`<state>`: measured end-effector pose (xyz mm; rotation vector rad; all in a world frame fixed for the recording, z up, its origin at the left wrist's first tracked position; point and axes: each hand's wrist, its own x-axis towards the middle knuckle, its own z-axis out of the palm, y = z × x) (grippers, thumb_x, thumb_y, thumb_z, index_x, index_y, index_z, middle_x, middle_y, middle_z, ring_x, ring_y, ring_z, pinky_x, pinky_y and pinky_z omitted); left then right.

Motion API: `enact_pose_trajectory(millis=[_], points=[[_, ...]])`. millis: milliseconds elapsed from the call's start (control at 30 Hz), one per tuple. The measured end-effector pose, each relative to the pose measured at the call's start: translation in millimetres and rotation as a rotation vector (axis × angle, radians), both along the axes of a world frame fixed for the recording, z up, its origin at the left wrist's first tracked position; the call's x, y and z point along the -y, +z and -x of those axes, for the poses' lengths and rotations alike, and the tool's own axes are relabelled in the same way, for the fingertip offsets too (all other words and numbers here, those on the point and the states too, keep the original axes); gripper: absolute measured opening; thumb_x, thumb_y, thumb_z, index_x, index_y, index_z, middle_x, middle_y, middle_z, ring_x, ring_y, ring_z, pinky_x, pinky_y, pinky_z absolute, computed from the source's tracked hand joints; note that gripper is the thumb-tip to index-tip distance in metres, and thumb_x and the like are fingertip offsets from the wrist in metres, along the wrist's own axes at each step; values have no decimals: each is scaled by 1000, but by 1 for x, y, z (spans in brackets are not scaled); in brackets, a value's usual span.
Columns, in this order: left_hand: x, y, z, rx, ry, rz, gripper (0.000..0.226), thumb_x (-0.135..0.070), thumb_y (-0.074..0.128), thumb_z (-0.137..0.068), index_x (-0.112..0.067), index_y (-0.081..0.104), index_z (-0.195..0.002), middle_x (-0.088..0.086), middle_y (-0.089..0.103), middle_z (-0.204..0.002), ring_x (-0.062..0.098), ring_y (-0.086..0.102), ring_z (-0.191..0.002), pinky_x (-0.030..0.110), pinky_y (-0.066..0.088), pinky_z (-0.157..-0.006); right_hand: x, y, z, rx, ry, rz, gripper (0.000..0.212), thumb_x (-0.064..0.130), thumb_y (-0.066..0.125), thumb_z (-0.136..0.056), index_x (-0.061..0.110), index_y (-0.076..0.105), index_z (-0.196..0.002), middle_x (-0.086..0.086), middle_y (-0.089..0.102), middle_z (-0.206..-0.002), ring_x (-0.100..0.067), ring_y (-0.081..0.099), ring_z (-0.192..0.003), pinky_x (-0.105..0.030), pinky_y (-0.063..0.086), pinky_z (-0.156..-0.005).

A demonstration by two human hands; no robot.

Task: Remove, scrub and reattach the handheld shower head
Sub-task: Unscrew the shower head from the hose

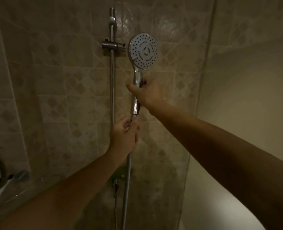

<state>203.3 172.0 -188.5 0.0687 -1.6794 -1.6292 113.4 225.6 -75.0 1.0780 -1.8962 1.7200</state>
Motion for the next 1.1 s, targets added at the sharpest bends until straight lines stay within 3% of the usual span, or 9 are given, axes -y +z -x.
enact_pose_trajectory(millis=[100,200,400,533,700,800,933,1033,1100], points=[[0,-13,-4,-6,-105,-18,30,-33,50,-100,-9,64,-90,1,59,-68,8,42,-45,20,32,-39,-7,-11,-3,51,104,-2,27,18,77,-85,3,57,-75,-9,57,-62,-23,59,-56,-47,57,-55],[3,-21,-7,-5,-230,-41,34,-32,44,-102,-14,67,-85,6,55,-67,10,36,-45,23,28,-41,-9,-20,-9,51,142,52,29,14,76,-85,-9,58,-81,-13,54,-64,-25,53,-56,-40,50,-54],[0,-29,-11,-46,-385,-271,35,-26,40,-103,-17,72,-95,6,71,-79,8,41,-44,21,30,-39,-6,-33,-16,144,125,67,26,19,77,-85,10,57,-73,1,51,-56,-18,51,-57,-35,48,-60],[-5,-31,-15,-99,-149,-223,21,-26,65,-90,-11,59,-104,10,64,-93,10,47,-49,22,34,-40,-4,-37,-23,132,104,118,30,20,77,-84,-6,62,-86,-6,53,-64,-20,50,-60,-36,47,-59],[-12,-30,-13,-143,276,-81,30,-18,82,-74,-19,59,-94,4,68,-98,15,67,-82,20,53,-59,-2,-33,-27,134,65,125,21,20,77,-83,8,62,-78,0,55,-59,-15,53,-56,-35,49,-54],[-10,-32,-10,-182,284,-89,22,-16,79,-79,-23,60,-89,5,69,-94,14,65,-73,20,49,-53,-3,-30,-26,143,47,129,21,23,78,-83,12,61,-77,6,54,-56,-8,53,-52,-33,50,-54],[-9,-34,-11,-180,195,-89,7,-24,69,-89,-19,65,-91,10,72,-91,9,60,-60,23,44,-50,-5,-28,-27,166,57,139,24,25,78,-83,14,58,-76,2,54,-59,-20,56,-59,-47,57,-63],[-12,-34,-13,-155,143,10,21,-25,53,-99,-10,66,-91,4,71,-81,1,48,-47,15,37,-43,-8,-26,-30,166,76,130,22,23,77,-84,12,59,-79,-3,55,-62,-28,58,-62,-52,59,-65],[-13,-34,-14,-145,91,6,35,-26,43,-103,0,64,-93,-2,68,-71,2,41,-41,14,32,-38,-10,-25,-32,139,65,125,20,22,77,-84,10,61,-80,1,53,-59,-20,55,-59,-39,54,-59]])
